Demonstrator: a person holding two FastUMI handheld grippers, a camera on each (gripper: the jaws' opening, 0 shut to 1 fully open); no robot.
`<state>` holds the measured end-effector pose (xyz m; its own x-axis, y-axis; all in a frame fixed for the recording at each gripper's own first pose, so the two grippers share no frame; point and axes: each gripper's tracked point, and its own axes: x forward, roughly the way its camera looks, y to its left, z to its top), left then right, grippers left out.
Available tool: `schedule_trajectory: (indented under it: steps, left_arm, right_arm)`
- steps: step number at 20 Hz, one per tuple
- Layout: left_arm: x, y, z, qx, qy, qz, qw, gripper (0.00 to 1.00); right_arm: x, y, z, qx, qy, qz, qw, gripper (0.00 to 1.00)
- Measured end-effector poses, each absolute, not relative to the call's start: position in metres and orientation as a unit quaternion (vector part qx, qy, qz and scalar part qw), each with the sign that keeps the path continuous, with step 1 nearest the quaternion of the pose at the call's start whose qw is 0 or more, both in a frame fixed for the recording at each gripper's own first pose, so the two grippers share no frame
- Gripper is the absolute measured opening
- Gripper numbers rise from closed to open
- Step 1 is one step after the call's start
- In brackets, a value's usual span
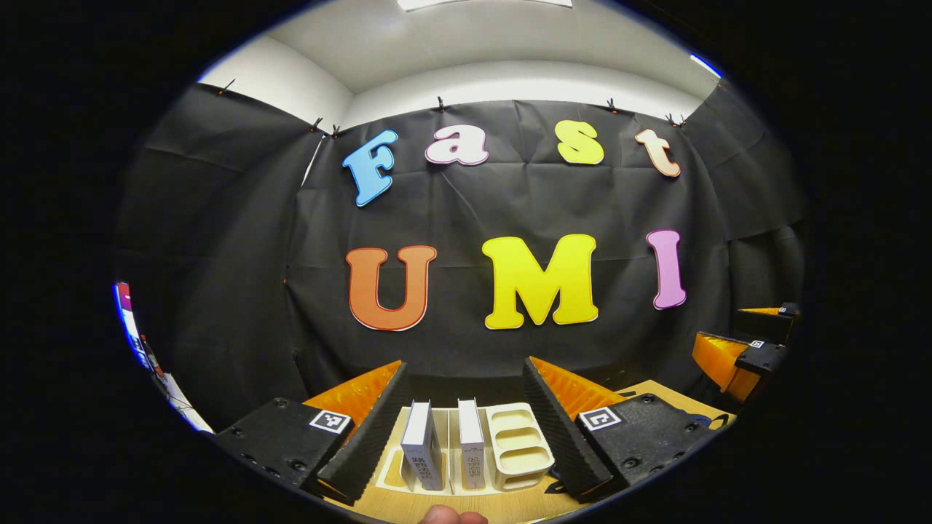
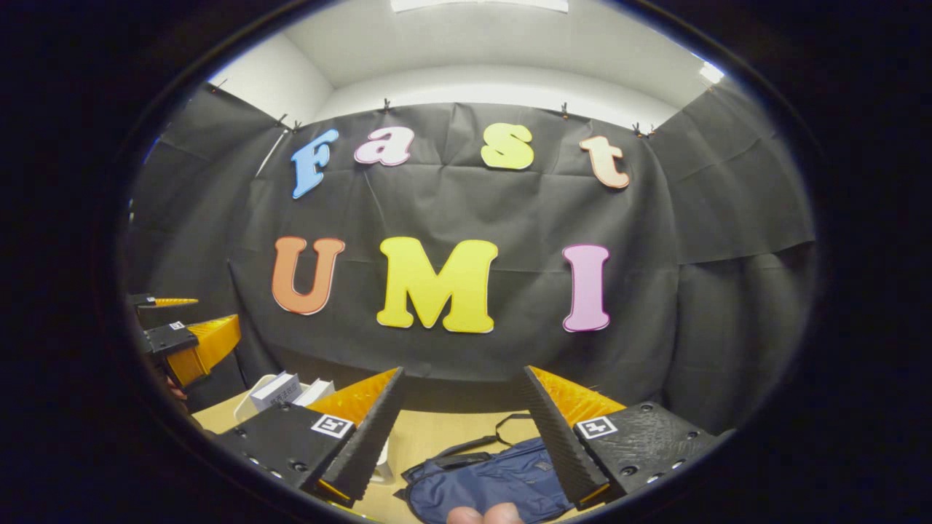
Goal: Open the schoolbag, grab two books from the bookshelf and put them into the schoolbag.
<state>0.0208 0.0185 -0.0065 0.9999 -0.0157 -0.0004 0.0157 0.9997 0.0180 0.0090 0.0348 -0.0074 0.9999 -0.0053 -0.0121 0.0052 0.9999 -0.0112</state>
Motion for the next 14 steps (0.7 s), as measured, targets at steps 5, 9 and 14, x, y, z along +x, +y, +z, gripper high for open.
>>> schedule_trajectory:
  steps: [5,9,14]
  left_arm:
    - [0.0218,0.0203,-0.0099,0.009,0.005,-0.004,1.0,0.98]
    - [0.0228,0.0213,-0.0112,0.008,0.006,-0.003,1.0,0.98]
    - [0.0222,0.0199,-0.0151,0.004,0.01,-0.002,1.0,0.98]
  right_arm:
    - [0.0091,0.0353,-0.0084,-0.006,0.008,-0.002,1.0,0.97]
    - [0.0102,0.0356,-0.0076,-0.008,0.008,-0.001,1.0,0.97]
    - [0.0101,0.0366,-0.0079,-0.011,0.01,0.001,1.0,0.97]
